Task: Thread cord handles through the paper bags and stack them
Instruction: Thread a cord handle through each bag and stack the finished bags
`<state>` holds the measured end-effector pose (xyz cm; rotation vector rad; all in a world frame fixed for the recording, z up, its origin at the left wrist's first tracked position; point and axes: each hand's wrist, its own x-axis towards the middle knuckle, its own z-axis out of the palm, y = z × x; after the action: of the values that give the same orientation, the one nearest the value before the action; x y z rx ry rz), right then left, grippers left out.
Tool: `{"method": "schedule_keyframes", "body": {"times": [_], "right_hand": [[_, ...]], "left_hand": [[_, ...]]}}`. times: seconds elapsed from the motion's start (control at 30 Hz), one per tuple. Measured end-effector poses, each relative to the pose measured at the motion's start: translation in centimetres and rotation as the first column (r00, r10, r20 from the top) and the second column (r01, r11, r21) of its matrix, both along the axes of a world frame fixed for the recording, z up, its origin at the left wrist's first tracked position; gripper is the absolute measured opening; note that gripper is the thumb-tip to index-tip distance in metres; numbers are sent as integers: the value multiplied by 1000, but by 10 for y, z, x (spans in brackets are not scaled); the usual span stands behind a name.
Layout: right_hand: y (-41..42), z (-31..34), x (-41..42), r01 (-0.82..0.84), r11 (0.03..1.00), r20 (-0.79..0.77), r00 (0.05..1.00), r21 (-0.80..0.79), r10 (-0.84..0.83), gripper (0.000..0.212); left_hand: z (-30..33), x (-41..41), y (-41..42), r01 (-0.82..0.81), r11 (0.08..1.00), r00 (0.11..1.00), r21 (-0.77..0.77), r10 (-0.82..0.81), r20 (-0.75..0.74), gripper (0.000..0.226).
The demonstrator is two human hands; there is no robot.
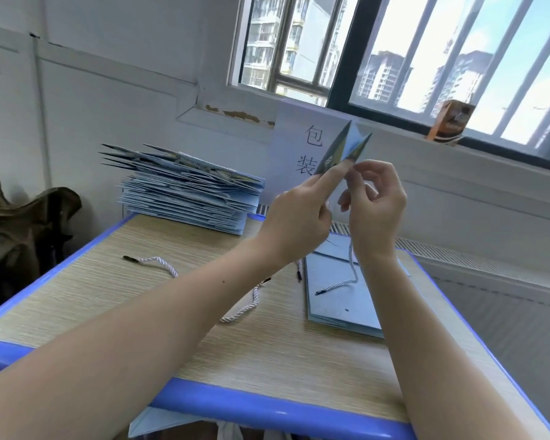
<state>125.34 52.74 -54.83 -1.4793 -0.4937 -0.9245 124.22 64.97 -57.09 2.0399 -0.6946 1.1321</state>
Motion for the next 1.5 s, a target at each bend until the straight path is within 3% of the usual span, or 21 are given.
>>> {"method": "schedule_keyframes", "body": {"times": [0.1, 0.23, 0.43, 0.63, 0.9, 1.0, 1.2, 1.5], "right_hand": [[-4, -1, 4, -14, 1000, -49, 999, 2, 14, 8], [-5, -4, 9, -78, 996, -159, 984, 38, 83, 11], [-2, -7, 9, -209, 971, -348, 907, 115, 236, 7], [-2, -6, 7, -214, 963, -421, 868, 164, 264, 9], [4, 0, 3, -294, 939, -444, 828, 178, 343, 14], [3, -2, 5, -256, 961, -444, 853, 102, 275, 25], [-2, -8, 14, 18, 1000, -385, 922, -19, -24, 5], [-9, -15, 24, 73, 996, -455, 886, -48, -87, 6]], "left_hand": [[-1, 2, 0, 62, 997, 994, -34, -65, -83, 61], [-3, 14, 3, 147, 967, 980, -208, -172, -103, 42], [-2, 15, 6, 130, 915, 967, -381, -202, -155, 26], [-6, 18, 7, 74, 964, 981, -255, -116, -156, 25], [-2, 16, 8, -6, 980, 991, -199, -21, -134, 20], [-3, 19, 8, -67, 986, 990, -153, 47, -130, 21], [1, 17, 14, -179, 969, 974, -170, 150, -169, 12], [5, 15, 20, -337, 936, 936, -102, 321, -144, 12]]}}
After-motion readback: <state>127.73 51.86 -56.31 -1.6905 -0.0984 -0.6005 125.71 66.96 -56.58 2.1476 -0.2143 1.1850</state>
